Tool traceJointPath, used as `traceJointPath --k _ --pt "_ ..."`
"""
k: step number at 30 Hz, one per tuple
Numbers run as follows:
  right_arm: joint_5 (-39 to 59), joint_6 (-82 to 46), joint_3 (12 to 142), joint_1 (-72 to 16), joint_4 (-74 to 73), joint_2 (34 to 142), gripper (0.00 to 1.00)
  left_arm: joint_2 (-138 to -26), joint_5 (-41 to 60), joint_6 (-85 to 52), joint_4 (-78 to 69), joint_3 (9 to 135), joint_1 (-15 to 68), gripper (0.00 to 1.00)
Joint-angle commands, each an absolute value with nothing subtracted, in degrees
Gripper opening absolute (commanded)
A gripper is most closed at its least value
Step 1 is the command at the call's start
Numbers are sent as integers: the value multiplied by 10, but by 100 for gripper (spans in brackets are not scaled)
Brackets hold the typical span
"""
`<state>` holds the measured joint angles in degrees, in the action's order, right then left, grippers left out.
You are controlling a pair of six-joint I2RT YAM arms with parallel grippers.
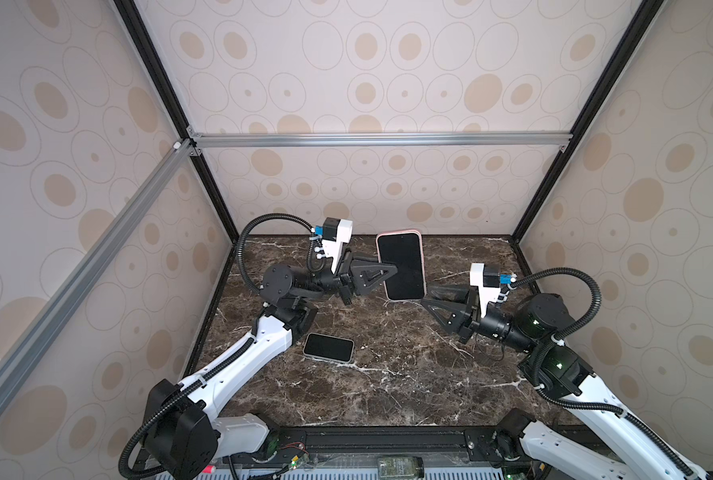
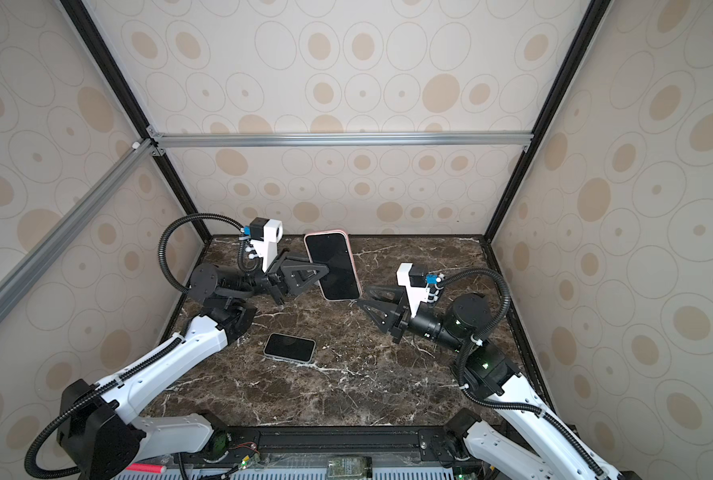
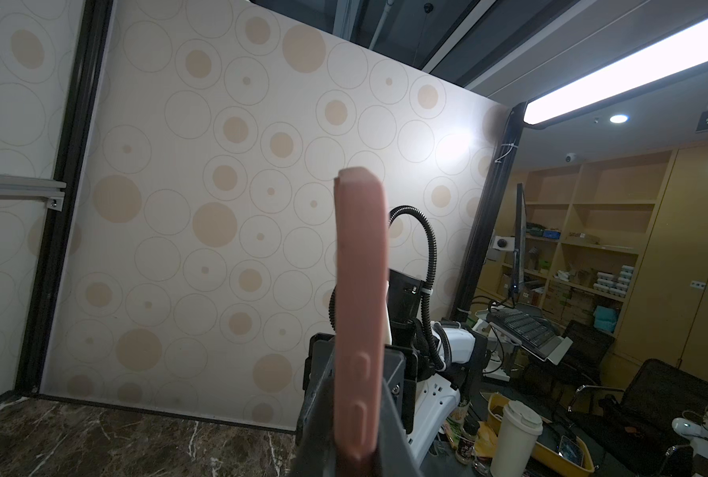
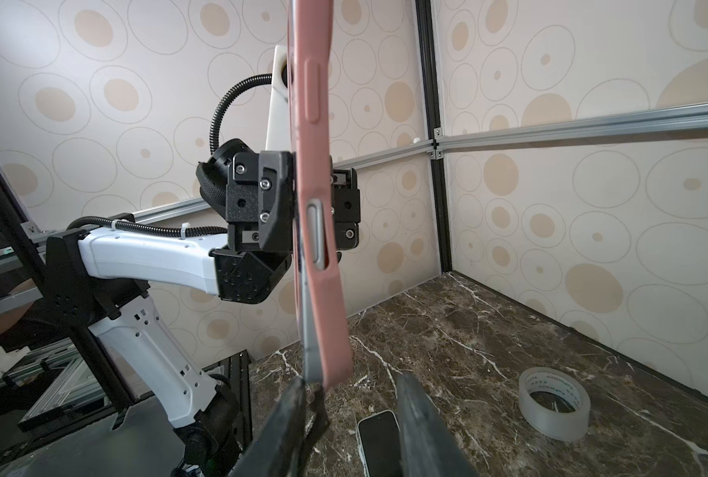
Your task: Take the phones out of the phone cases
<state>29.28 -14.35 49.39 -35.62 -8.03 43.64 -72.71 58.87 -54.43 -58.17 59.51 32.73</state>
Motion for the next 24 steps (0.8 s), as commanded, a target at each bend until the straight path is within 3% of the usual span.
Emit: traceJointPath --k 1,18,24 --pt "257 -153 503 -357 -78 432 37 -722 596 -556 -627 617 328 0" --pt "210 -171 511 -357 -69 451 36 -733 613 -575 -652 620 344 0" --pt "281 -149 512 -356 -78 455 37 -727 605 -555 -631 622 344 0"
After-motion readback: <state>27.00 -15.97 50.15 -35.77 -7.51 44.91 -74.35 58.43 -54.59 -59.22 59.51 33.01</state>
